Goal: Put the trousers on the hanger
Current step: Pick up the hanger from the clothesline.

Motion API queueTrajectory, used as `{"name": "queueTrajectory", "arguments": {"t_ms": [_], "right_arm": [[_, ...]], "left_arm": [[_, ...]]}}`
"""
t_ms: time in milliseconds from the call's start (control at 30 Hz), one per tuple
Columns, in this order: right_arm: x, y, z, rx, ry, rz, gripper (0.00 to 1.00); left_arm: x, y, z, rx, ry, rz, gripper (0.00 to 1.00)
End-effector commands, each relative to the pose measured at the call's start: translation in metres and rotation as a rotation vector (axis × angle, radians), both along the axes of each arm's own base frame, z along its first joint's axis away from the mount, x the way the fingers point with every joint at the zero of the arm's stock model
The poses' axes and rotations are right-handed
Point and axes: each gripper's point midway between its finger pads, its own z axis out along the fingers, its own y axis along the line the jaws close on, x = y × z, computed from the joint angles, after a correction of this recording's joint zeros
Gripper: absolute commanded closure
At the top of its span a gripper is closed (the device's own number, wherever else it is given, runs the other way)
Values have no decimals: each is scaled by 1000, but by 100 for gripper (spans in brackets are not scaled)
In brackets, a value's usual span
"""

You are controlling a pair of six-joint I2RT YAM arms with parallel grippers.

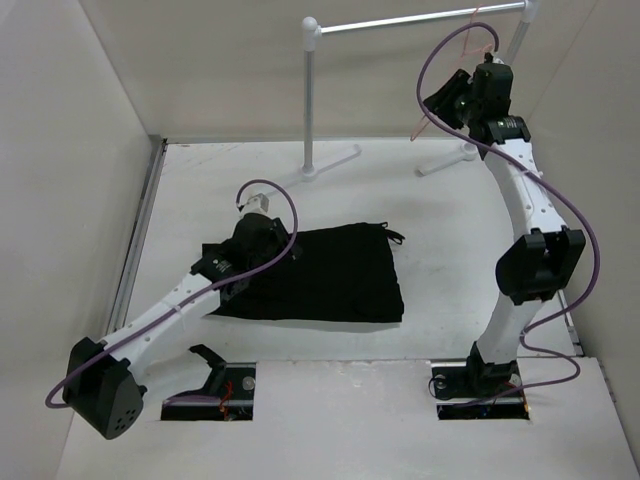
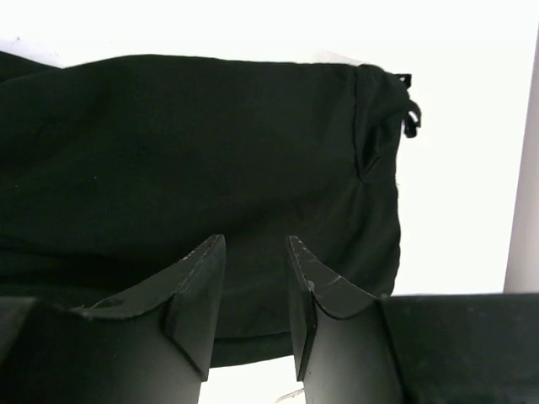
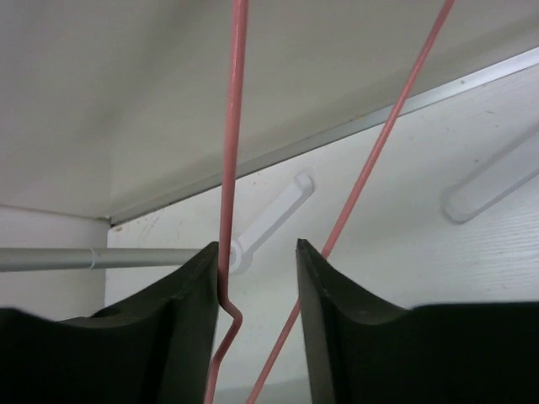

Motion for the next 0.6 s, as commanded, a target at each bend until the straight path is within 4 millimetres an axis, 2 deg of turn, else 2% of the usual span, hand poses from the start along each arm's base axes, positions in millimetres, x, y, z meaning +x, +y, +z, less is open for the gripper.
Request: {"name": "queueTrajectory", "arguments": {"t_ms": [0, 100, 167, 333, 400, 500, 567], "right_arm": [[2, 14, 68, 34, -200, 79, 57], [3, 12, 68, 37, -204, 79, 77], [0, 15, 79, 44, -235, 100, 85], [-26, 27, 136, 60, -385, 197, 89], [-38, 28, 151, 59, -415, 209, 89], [-50, 27, 152, 58, -409, 217, 90], [-59, 30, 141, 56, -383, 223, 90]], "left_arm": [[0, -3, -7, 19, 7, -16, 68], [1, -5, -10, 27, 15, -15, 68], [3, -4, -9, 25, 12, -8, 68], [9, -6, 0, 10, -7, -5, 61], [12, -7, 5, 5, -17, 0, 59], [16, -11, 13, -4, -34, -5, 55], [18, -15, 22, -15, -52, -15, 54]]}}
